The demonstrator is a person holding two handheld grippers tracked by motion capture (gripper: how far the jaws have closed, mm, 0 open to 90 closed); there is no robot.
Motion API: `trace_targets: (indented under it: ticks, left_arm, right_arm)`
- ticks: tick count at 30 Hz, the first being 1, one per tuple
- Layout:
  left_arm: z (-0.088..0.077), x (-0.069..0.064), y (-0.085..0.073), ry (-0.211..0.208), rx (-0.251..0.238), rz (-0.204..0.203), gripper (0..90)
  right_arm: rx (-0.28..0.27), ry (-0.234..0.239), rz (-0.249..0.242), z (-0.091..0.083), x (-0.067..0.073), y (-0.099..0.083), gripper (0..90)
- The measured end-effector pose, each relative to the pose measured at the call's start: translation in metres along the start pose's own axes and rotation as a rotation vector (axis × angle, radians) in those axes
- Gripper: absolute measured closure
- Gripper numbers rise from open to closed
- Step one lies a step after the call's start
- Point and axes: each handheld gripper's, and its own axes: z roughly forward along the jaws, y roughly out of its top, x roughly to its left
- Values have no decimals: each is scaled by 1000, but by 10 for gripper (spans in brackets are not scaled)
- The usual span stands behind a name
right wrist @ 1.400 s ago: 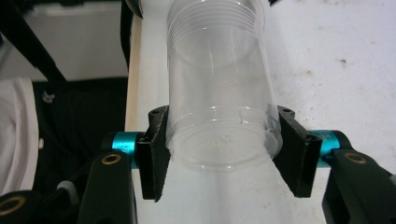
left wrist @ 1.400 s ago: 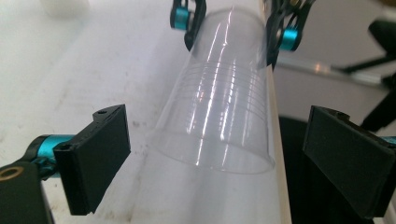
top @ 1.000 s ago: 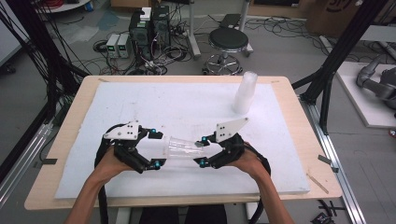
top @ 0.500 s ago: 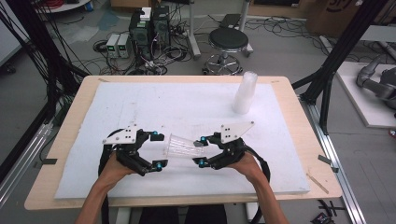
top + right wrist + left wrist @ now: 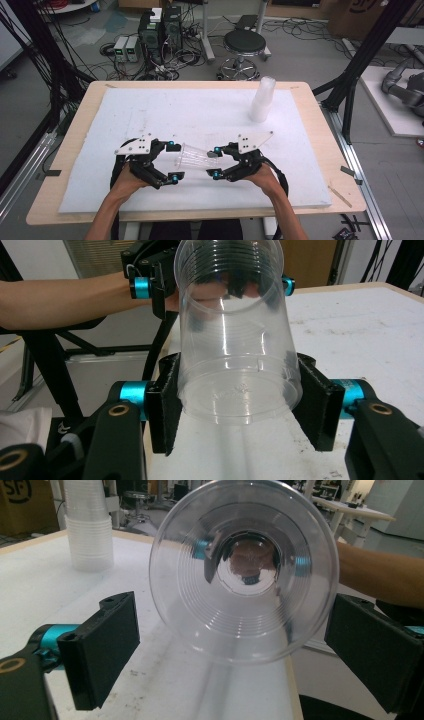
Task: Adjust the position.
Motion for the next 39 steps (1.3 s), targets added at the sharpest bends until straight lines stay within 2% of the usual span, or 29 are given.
trace_targets:
  ticks: [21, 30, 34, 39]
  left_arm:
    - [21, -1, 2, -33, -53, -1, 101]
    - [24, -1, 2, -57, -58, -10, 135]
    - [25, -1, 2, -63, -34, -7, 143]
    - [24, -2, 2, -84, -48, 5, 228]
  right_arm:
    - [-21, 25, -8, 1, 1, 1, 428]
    - [-32, 40, -13, 3, 1, 0, 428]
    - [-29, 51, -5, 4, 1, 0, 428]
    - [-22, 53, -6, 5, 1, -1, 428]
